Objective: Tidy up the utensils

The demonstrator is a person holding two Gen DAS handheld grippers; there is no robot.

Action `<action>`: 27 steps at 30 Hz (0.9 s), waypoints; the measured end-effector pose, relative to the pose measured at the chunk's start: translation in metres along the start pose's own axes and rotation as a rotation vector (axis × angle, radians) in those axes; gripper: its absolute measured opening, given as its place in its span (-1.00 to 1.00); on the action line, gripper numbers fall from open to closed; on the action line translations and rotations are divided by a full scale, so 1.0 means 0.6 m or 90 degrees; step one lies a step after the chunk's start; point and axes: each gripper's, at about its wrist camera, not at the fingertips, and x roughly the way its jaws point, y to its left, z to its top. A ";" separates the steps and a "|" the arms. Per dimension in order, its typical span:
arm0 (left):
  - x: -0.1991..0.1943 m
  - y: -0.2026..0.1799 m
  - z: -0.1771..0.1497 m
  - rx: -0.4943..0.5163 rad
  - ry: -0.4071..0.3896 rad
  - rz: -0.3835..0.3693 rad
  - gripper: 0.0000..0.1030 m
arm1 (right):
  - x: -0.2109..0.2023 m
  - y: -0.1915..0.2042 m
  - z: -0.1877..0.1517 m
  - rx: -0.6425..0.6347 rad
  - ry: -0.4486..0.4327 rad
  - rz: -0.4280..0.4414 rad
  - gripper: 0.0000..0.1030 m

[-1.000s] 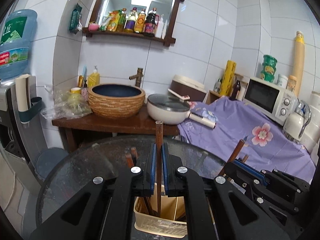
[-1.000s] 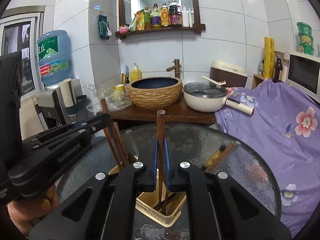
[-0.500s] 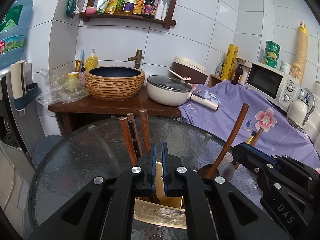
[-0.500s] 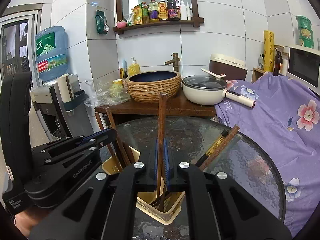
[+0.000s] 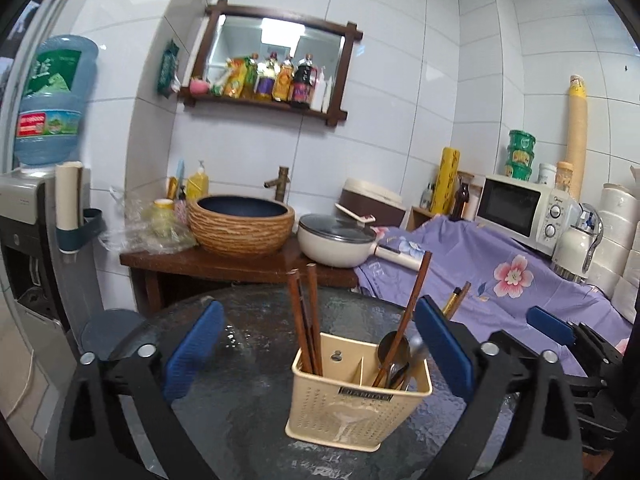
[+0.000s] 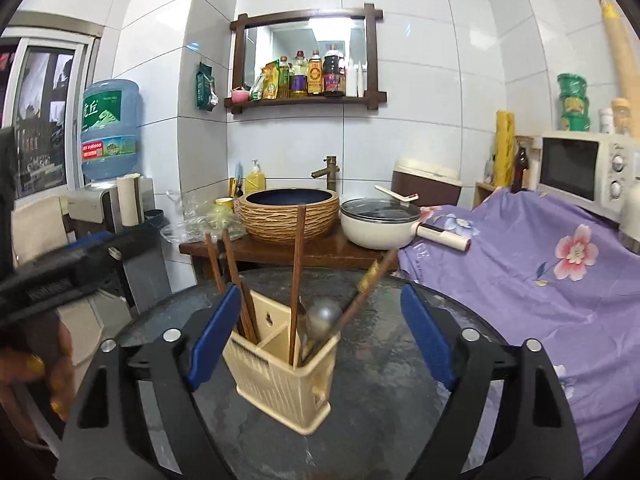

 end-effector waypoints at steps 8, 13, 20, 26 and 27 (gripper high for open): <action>-0.128 -0.005 -0.126 0.044 -0.033 0.048 0.87 | -0.112 0.015 -0.132 -0.006 -0.017 -0.015 0.87; -0.194 -0.004 -0.206 0.038 -0.016 0.065 0.88 | -0.186 0.025 -0.215 0.007 -0.021 -0.001 0.89; -0.273 -0.013 -0.280 0.013 0.011 0.051 0.88 | -0.280 0.059 -0.296 -0.007 -0.018 0.010 0.89; -0.332 -0.046 -0.321 0.043 0.019 0.038 0.88 | -0.346 0.069 -0.325 -0.006 -0.012 0.029 0.89; -0.339 -0.050 -0.326 0.046 0.021 0.037 0.88 | -0.355 0.069 -0.329 -0.005 -0.012 0.029 0.89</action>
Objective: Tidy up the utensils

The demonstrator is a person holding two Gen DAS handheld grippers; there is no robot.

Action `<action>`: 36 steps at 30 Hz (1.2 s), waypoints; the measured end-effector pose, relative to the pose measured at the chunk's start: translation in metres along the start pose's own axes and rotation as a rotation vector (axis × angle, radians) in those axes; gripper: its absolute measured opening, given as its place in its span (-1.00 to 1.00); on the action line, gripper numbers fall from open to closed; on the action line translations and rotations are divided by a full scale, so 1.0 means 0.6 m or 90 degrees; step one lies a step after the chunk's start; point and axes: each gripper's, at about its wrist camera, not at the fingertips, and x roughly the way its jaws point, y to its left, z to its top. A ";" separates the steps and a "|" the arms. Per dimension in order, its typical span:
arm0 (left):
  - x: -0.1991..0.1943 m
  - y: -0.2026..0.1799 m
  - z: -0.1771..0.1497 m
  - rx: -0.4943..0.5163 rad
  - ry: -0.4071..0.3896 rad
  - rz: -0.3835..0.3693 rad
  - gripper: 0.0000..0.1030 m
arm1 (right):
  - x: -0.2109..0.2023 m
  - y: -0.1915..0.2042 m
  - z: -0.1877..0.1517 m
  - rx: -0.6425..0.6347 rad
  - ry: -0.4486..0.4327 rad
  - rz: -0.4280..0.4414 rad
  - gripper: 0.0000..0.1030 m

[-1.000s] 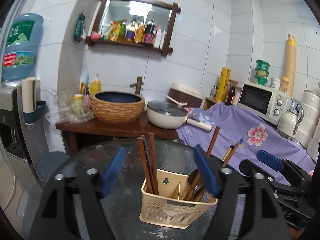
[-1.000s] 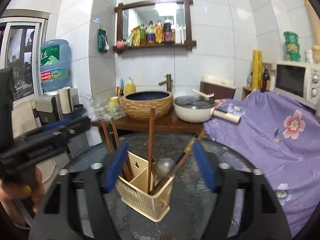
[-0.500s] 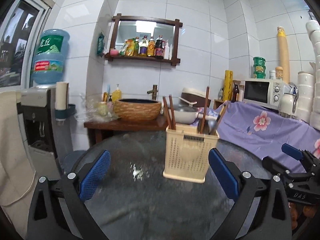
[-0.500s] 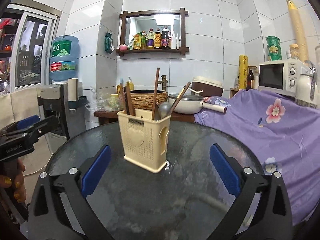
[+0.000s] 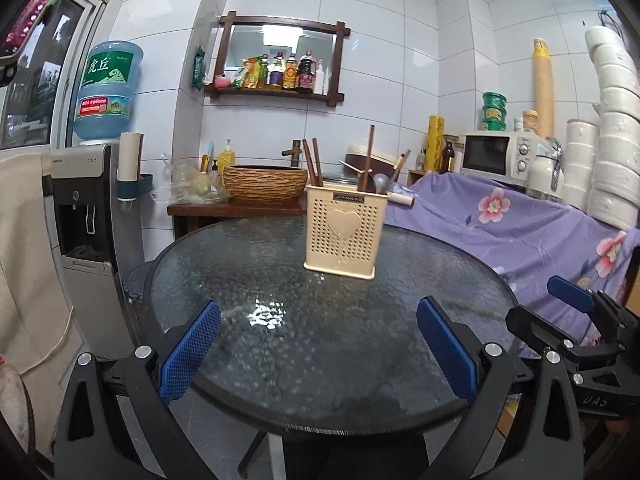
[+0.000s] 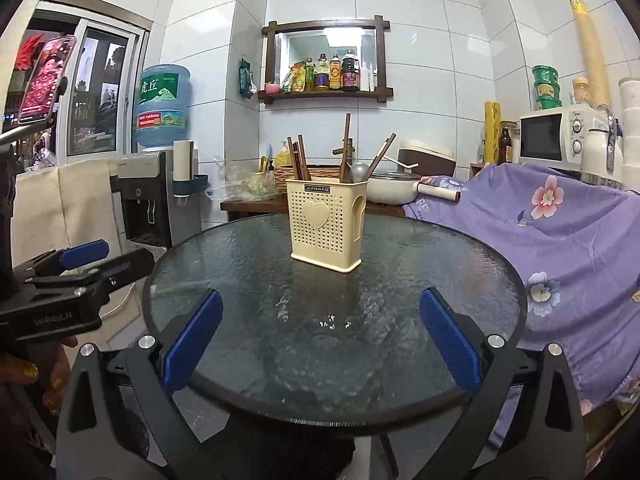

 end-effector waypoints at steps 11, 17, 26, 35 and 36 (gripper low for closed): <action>-0.055 -0.036 -0.026 0.043 -0.016 -0.004 0.88 | -0.053 -0.005 -0.011 0.018 0.001 -0.006 0.89; -0.060 -0.032 -0.029 0.030 -0.011 -0.005 0.88 | -0.059 -0.006 -0.011 0.013 -0.003 -0.017 0.89; -0.063 -0.015 -0.036 -0.002 -0.002 0.006 0.88 | -0.057 -0.008 -0.013 0.019 0.006 -0.009 0.89; -0.063 -0.011 -0.037 -0.010 0.006 0.002 0.88 | -0.056 -0.008 -0.013 0.021 0.007 -0.005 0.89; -0.064 -0.010 -0.037 -0.010 0.007 0.000 0.88 | -0.055 -0.008 -0.014 0.022 0.007 -0.004 0.89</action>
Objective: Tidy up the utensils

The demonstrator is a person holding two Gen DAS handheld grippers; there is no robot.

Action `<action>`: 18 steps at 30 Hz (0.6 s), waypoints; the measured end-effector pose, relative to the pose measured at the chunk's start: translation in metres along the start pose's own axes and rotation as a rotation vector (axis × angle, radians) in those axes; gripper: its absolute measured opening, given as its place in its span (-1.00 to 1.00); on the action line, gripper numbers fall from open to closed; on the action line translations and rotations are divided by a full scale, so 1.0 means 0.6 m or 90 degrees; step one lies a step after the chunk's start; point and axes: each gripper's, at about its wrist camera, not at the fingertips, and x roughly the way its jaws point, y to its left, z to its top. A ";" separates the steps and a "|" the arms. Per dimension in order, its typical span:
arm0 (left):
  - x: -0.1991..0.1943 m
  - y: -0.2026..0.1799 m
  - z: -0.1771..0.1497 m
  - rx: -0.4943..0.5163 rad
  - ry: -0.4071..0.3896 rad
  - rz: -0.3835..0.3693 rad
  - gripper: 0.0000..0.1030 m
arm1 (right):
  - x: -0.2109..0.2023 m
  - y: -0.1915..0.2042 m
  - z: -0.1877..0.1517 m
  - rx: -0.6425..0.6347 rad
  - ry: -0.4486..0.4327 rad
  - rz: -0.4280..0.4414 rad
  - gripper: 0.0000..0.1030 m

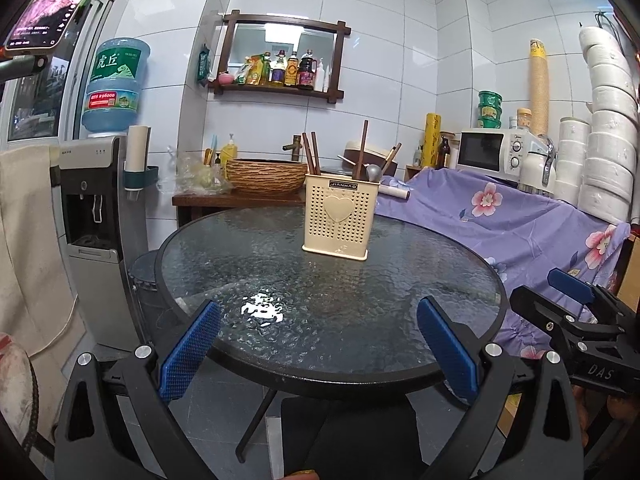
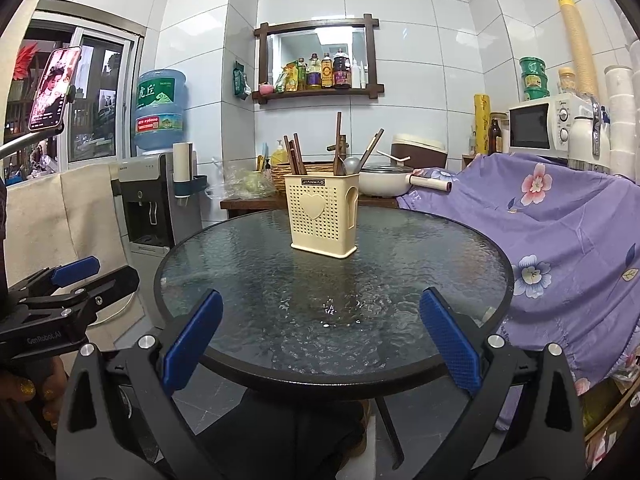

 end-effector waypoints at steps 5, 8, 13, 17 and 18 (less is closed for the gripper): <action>-0.003 -0.006 0.001 0.020 -0.007 -0.005 0.88 | 0.003 0.002 -0.003 0.002 0.001 0.005 0.89; -0.002 -0.009 0.000 0.026 -0.001 -0.015 0.88 | 0.004 0.001 -0.003 0.004 0.002 0.007 0.89; 0.000 -0.005 -0.001 0.011 0.003 -0.019 0.88 | 0.004 0.003 -0.003 -0.001 0.001 0.006 0.89; -0.001 0.003 0.001 -0.005 0.003 -0.021 0.88 | 0.002 0.004 -0.004 -0.001 0.000 0.006 0.89; -0.001 0.005 0.001 -0.009 0.004 -0.022 0.88 | 0.002 0.004 -0.004 -0.001 0.000 0.006 0.89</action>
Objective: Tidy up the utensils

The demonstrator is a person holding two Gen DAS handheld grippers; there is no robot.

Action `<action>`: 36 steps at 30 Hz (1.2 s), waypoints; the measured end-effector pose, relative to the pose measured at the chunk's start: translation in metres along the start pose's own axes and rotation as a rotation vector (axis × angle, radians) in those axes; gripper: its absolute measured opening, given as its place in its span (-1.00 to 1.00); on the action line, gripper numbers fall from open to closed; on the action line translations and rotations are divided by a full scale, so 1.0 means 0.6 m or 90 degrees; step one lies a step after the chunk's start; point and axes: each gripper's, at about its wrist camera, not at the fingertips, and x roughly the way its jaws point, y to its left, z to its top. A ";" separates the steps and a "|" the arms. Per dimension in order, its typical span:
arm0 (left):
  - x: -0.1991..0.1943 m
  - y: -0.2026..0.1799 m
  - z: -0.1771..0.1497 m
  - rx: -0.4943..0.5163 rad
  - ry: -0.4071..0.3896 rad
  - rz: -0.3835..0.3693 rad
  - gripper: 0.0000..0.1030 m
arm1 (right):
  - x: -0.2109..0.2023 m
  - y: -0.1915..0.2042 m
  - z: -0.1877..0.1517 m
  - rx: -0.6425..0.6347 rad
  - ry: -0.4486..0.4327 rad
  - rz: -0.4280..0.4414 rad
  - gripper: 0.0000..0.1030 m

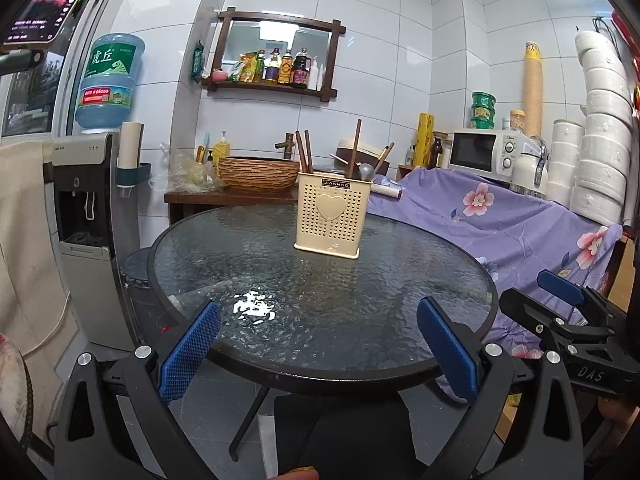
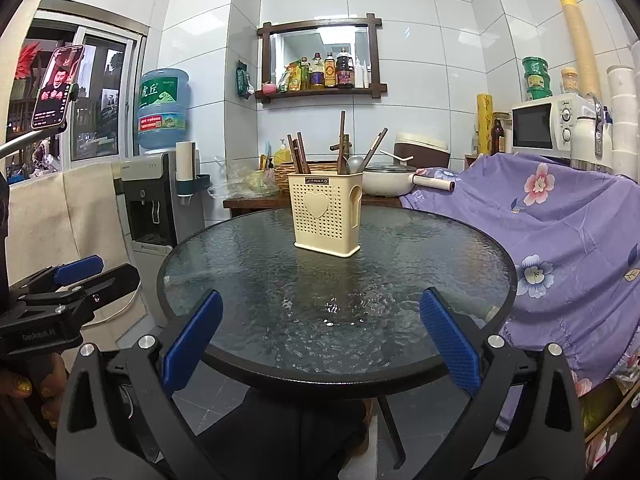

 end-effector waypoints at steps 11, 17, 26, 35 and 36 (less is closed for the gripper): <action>0.004 0.005 0.001 -0.007 0.009 0.006 0.88 | -0.001 0.002 -0.001 0.001 0.002 0.001 0.89; 0.005 0.001 -0.001 0.004 0.013 0.007 0.88 | -0.001 0.003 -0.001 0.002 0.004 0.002 0.89; 0.008 -0.004 0.000 0.013 0.017 0.014 0.88 | 0.000 0.002 -0.002 0.001 0.005 0.003 0.89; 0.010 -0.010 0.001 0.021 0.019 0.019 0.88 | 0.003 0.000 -0.004 0.001 0.008 0.005 0.89; 0.010 -0.010 0.001 0.021 0.019 0.020 0.88 | 0.003 0.001 -0.005 0.001 0.009 0.005 0.89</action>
